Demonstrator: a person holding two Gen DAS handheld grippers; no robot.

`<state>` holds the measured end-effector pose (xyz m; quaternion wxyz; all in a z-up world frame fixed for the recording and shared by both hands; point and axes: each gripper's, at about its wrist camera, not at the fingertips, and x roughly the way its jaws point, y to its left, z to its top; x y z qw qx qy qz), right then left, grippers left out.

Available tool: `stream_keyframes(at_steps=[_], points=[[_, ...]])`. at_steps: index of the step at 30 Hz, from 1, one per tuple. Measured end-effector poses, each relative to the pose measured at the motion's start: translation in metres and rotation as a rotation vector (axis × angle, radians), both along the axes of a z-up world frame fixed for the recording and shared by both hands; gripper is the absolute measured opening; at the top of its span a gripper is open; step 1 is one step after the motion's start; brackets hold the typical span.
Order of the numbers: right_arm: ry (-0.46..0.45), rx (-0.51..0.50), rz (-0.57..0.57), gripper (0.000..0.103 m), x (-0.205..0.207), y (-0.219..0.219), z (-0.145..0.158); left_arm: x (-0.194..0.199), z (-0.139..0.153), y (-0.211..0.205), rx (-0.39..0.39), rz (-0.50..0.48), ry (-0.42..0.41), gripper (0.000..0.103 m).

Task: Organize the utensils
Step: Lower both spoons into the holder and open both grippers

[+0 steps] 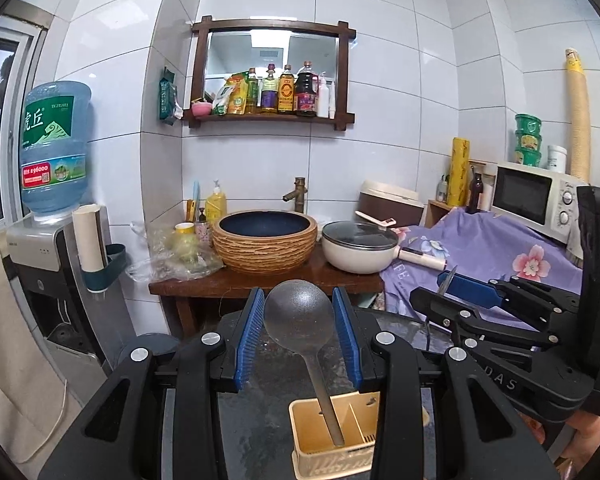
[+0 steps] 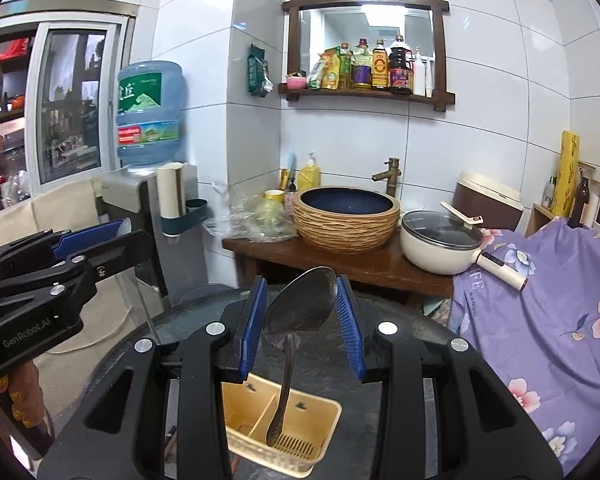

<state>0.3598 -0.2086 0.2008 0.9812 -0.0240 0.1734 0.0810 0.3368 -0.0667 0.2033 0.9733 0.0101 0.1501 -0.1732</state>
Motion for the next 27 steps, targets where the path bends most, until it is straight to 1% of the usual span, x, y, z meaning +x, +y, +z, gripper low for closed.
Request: stream_keyframes(at_steps=[4,8,12,18,27], points=[[0.02,-0.004,-0.014,0.036,0.012,-0.004,-0.02,0.018,-0.017,-0.006,0.002,0.008,0.029,0.035],[0.046,-0.017,-0.023,0.036,0.017,-0.006,-0.048,0.031,-0.041,-0.006,-0.006,0.019,0.072,0.035],[0.07,-0.03,-0.023,0.036,0.019,-0.006,-0.069,0.034,-0.058,-0.007,0.001,0.024,0.092,0.035],[0.096,-0.029,-0.026,0.036,0.017,-0.008,-0.09,0.033,-0.074,-0.007,0.006,0.024,0.107,0.035],[0.132,-0.024,-0.02,0.036,0.016,-0.009,-0.111,0.032,-0.096,-0.009,0.035,0.014,0.131,0.035]])
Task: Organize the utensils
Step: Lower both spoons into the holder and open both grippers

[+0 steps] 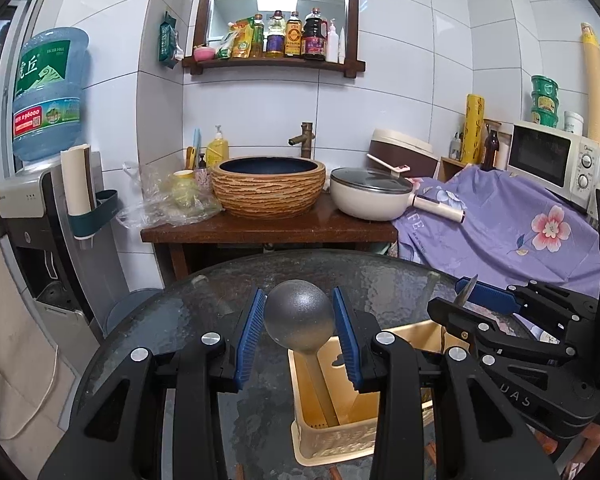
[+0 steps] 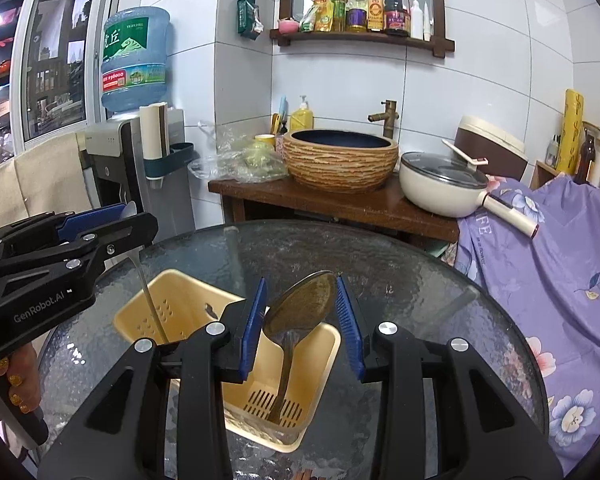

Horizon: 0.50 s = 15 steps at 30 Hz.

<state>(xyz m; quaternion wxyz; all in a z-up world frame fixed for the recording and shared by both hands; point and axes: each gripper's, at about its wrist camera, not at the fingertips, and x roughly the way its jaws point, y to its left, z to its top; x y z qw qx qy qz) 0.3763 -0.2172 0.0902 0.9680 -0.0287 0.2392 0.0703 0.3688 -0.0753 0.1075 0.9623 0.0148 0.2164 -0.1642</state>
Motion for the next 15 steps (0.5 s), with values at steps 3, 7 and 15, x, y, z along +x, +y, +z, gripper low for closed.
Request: stream_keyframes(at_steps=[3,7,15], points=[[0.006,-0.002,-0.001,0.035,-0.001,0.0,-0.005,-0.001,-0.006,-0.001,0.01,-0.005,0.005,0.035],[0.017,-0.006,-0.003,0.031,-0.001,-0.001,-0.009,0.001,-0.014,-0.002,0.017,-0.009,0.021,0.035],[0.009,0.011,-0.01,0.034,-0.001,-0.002,-0.009,0.001,-0.021,0.001,0.015,-0.003,0.029,0.035]])
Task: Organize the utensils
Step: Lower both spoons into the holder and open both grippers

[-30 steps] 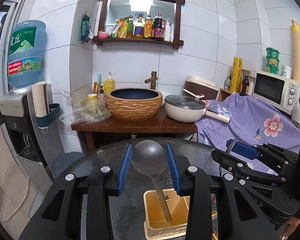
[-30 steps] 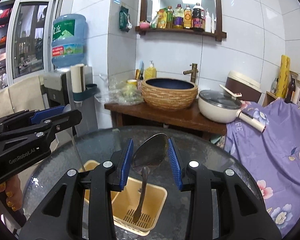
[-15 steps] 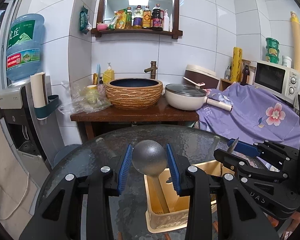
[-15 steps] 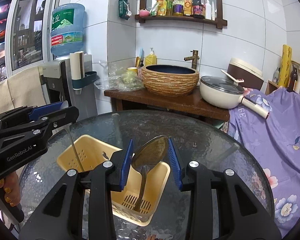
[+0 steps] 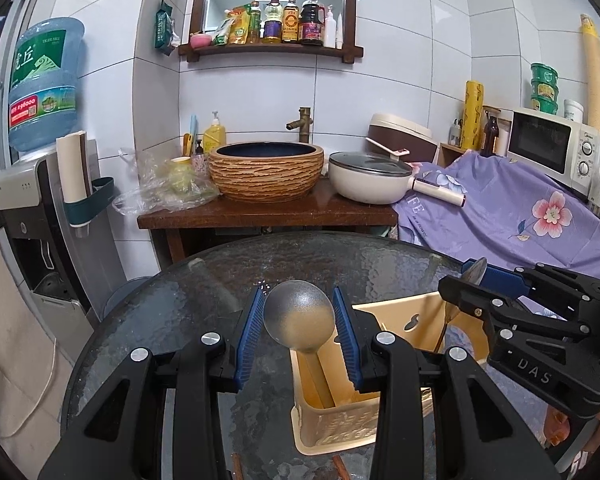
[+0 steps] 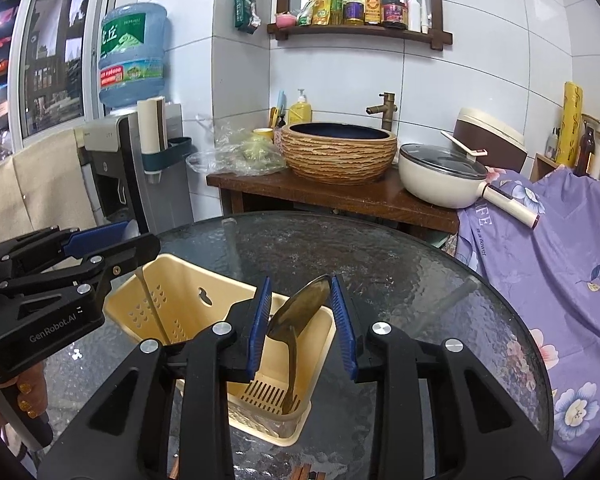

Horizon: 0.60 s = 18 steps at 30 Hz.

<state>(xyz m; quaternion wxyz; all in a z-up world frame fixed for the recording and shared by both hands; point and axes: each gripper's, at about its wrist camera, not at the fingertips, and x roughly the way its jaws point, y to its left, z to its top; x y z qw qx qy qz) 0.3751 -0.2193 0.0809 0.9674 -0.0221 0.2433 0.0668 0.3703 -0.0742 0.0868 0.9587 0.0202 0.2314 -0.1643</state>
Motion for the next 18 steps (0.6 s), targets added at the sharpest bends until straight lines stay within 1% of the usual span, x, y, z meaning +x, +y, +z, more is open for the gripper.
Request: stream_keyframes(at_steps=[2,4,6,13,15,18], points=[[-0.006,0.008,-0.008,0.04,0.0,-0.004,0.002,-0.001,0.002,0.001,-0.001,0.001,-0.003,0.036],[-0.023,0.022,-0.014,0.048,-0.003,-0.008,0.005,-0.004,0.006,0.004,-0.01,0.003,-0.017,0.042],[-0.038,0.029,-0.017,0.048,-0.006,-0.01,0.009,-0.008,0.011,0.007,-0.017,0.011,-0.038,0.047],[-0.054,0.039,-0.019,0.048,-0.017,-0.014,0.016,-0.022,0.023,0.015,-0.021,0.03,-0.079,0.055],[-0.058,0.044,-0.013,0.048,-0.024,-0.014,0.017,-0.028,0.024,0.018,-0.023,0.034,-0.086,0.063],[-0.052,0.045,-0.005,0.048,-0.036,-0.014,0.016,-0.043,0.021,0.023,-0.018,0.034,-0.088,0.071]])
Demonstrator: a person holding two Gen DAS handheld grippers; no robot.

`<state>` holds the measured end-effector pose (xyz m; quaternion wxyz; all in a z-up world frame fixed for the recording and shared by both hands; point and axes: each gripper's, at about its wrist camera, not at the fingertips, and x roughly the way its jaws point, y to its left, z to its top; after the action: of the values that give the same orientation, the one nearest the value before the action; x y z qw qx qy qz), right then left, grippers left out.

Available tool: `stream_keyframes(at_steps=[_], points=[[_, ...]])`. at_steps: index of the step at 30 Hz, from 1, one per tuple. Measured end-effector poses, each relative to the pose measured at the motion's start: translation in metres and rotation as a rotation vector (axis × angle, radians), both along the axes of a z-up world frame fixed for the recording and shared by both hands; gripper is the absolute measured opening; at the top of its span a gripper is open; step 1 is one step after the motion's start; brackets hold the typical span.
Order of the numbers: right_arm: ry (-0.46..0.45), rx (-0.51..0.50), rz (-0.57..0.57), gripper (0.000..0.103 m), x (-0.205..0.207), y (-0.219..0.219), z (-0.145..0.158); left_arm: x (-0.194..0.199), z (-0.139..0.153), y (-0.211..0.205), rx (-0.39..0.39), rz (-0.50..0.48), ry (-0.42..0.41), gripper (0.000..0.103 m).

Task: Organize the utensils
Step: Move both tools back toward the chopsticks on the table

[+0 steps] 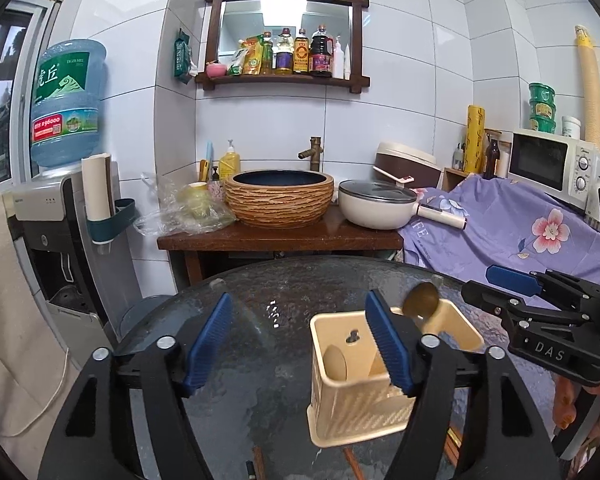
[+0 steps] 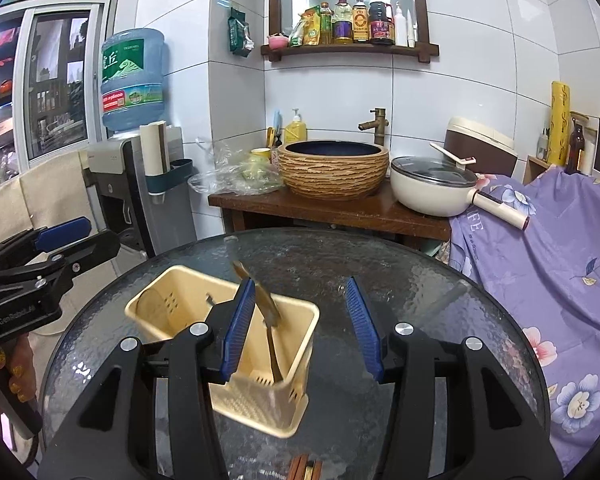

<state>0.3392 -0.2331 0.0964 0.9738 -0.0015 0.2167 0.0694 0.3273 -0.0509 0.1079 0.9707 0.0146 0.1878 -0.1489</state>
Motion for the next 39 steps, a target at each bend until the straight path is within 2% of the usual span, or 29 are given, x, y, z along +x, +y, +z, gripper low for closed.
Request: stream_keyframes(at_steps=[5,8,13,21,24,32,35,39], points=[[0.026,0.021,0.012,0.048,-0.026,-0.005,-0.009,-0.025,-0.011,0.013,0.004,0.011,0.015,0.083],[0.053,0.017,0.008,0.048,-0.04,-0.009,-0.018,-0.036,-0.02,0.02,0.028,0.023,0.032,0.083],[0.127,0.023,-0.001,0.048,-0.06,-0.017,-0.042,-0.05,-0.046,0.038,0.065,0.053,0.114,0.082],[0.24,-0.014,-0.015,0.048,-0.081,-0.017,-0.089,-0.06,-0.093,0.056,0.091,0.067,0.276,0.06],[0.274,-0.012,-0.014,0.044,-0.083,-0.016,-0.103,-0.061,-0.108,0.059,0.087,0.062,0.326,0.054],[0.368,-0.028,-0.041,0.037,-0.083,-0.023,-0.134,-0.061,-0.13,0.065,0.105,0.08,0.383,0.046],[0.398,-0.042,-0.043,0.031,-0.08,-0.024,-0.141,-0.059,-0.136,0.066,0.11,0.08,0.399,0.043],[0.425,-0.049,-0.046,0.029,-0.078,-0.024,-0.149,-0.059,-0.142,0.064,0.111,0.074,0.415,0.041]])
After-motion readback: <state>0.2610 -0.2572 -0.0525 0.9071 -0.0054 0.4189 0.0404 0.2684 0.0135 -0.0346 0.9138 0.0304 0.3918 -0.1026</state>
